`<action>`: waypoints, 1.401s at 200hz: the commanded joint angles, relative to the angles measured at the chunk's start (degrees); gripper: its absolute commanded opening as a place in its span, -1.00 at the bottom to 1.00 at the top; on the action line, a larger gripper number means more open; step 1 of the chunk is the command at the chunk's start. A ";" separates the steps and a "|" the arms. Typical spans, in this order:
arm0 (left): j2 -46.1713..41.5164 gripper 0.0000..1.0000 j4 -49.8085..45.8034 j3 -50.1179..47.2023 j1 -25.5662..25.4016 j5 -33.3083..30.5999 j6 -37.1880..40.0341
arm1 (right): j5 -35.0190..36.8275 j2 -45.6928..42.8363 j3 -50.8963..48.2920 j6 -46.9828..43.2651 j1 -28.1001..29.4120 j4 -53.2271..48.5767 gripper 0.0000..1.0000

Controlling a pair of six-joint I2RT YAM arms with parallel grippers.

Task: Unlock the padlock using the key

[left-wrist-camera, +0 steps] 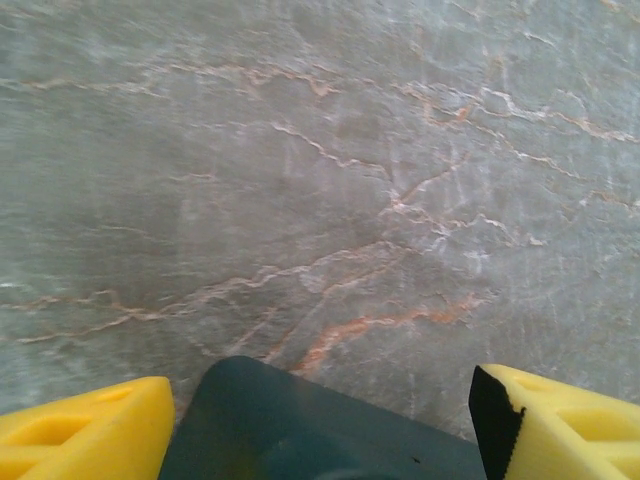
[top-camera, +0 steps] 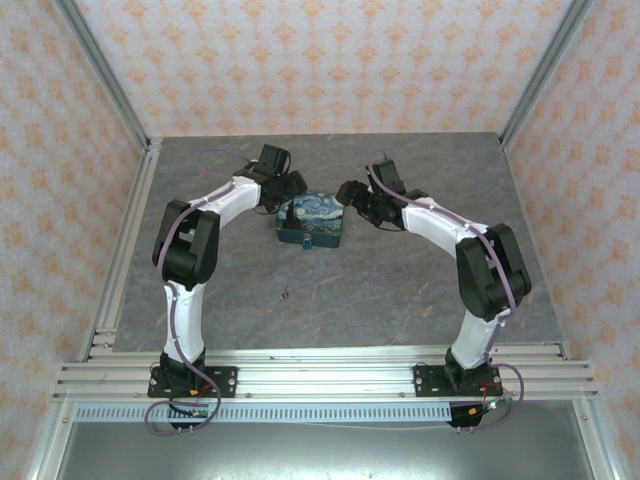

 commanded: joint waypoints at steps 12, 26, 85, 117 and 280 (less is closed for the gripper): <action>-6.02 0.65 -8.32 3.34 0.58 -5.25 5.92 | -4.00 -0.20 -2.78 2.19 0.06 0.39 0.54; -7.99 0.68 -8.46 1.01 1.44 -4.37 7.84 | -4.24 0.05 -3.28 2.62 0.30 0.89 0.51; -16.93 0.50 4.37 -18.83 4.66 11.31 10.09 | -4.77 4.24 -0.25 1.87 1.37 0.37 0.28; -14.61 0.44 6.76 -20.32 4.22 13.91 9.48 | -4.45 7.82 3.07 1.53 1.42 -0.15 0.20; -25.93 0.55 -12.49 -17.84 3.68 -1.38 21.07 | 7.09 -3.61 5.91 -3.03 -0.37 -15.42 0.50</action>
